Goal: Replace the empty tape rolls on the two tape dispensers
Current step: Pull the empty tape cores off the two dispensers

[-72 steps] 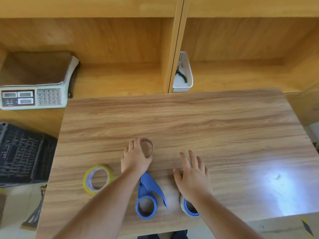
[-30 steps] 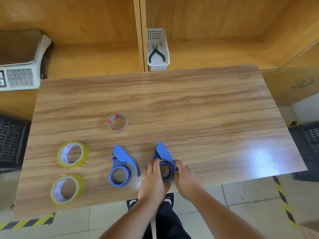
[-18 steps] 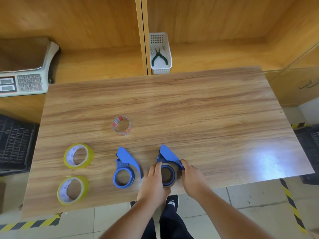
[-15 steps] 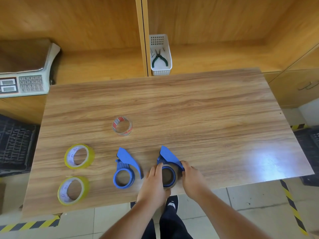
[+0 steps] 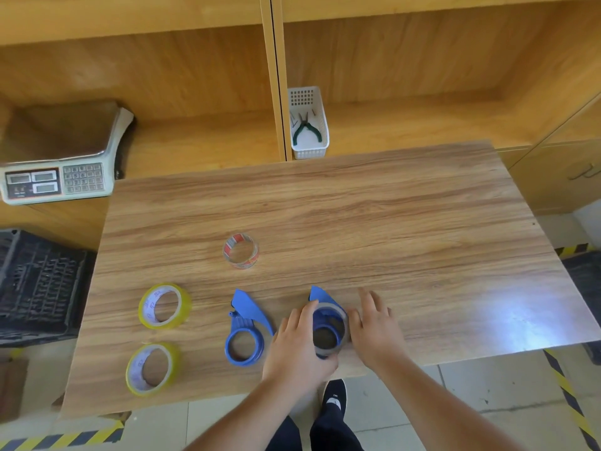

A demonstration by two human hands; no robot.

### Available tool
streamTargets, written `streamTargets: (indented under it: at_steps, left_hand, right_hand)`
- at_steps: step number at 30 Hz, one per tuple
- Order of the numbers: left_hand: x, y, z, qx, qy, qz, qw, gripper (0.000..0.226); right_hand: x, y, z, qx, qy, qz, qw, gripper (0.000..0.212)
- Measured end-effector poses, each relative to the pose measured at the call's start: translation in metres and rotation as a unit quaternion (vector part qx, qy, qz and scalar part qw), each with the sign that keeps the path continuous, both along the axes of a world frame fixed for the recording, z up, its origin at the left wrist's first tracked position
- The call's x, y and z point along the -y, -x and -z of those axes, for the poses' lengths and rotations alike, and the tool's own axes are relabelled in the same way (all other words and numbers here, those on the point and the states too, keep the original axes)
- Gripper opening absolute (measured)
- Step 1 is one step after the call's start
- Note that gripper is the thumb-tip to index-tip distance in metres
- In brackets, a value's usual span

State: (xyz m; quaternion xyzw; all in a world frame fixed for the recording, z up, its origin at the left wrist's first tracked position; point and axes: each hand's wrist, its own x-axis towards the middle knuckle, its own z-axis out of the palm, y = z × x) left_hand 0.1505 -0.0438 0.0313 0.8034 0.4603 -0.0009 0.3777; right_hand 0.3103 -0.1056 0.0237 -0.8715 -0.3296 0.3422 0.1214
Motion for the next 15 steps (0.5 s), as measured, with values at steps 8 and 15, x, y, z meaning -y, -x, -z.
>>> streamTargets:
  at_steps: [8, 15]
  left_hand:
    - [-0.096, -0.029, -0.012, 0.016, 0.007, -0.071, 0.997, 0.085]
    - [-0.145, -0.067, 0.006, -0.045, -0.004, -0.054, 0.998, 0.093]
  right_hand:
    - [-0.025, -0.011, -0.006, 0.038, 0.017, -0.009, 0.999, 0.063]
    - [-0.049, -0.022, 0.000, 0.042, 0.034, -0.021, 0.998, 0.067]
